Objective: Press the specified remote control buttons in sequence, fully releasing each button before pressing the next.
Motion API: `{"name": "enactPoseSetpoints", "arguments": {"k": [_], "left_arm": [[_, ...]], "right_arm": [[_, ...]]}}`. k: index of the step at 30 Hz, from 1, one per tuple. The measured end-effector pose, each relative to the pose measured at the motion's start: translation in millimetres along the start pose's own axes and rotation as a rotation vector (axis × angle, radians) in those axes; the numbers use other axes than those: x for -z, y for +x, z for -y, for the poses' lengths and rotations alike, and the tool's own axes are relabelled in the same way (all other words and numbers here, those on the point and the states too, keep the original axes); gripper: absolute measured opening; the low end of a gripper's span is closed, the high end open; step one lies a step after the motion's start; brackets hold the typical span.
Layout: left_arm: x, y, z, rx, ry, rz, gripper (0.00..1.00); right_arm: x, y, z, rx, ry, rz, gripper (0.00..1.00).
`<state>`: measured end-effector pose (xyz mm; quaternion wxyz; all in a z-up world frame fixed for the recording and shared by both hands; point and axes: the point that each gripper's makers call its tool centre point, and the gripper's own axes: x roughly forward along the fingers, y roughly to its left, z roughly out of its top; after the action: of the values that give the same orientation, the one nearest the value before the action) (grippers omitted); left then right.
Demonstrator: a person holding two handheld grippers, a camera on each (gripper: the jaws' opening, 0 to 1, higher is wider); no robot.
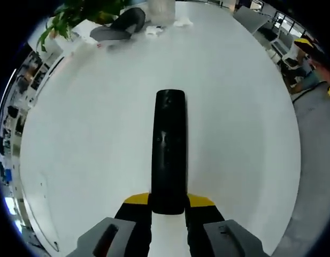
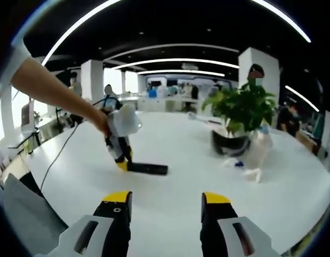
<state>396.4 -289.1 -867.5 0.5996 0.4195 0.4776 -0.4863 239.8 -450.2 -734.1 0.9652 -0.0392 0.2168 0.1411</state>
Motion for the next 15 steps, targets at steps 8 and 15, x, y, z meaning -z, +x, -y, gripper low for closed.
{"name": "enactPoseSetpoints", "arguments": {"k": [8, 15], "left_arm": [[1.4, -2, 10.3, -0.001, 0.006, -0.016, 0.22], [3.5, -2, 16.7, 0.0, 0.02, -0.049, 0.22]], "right_arm": [[-0.4, -1, -2, -0.007, -0.012, 0.002, 0.49], [-0.7, -1, -1, -0.002, -0.007, 0.002, 0.49]]}}
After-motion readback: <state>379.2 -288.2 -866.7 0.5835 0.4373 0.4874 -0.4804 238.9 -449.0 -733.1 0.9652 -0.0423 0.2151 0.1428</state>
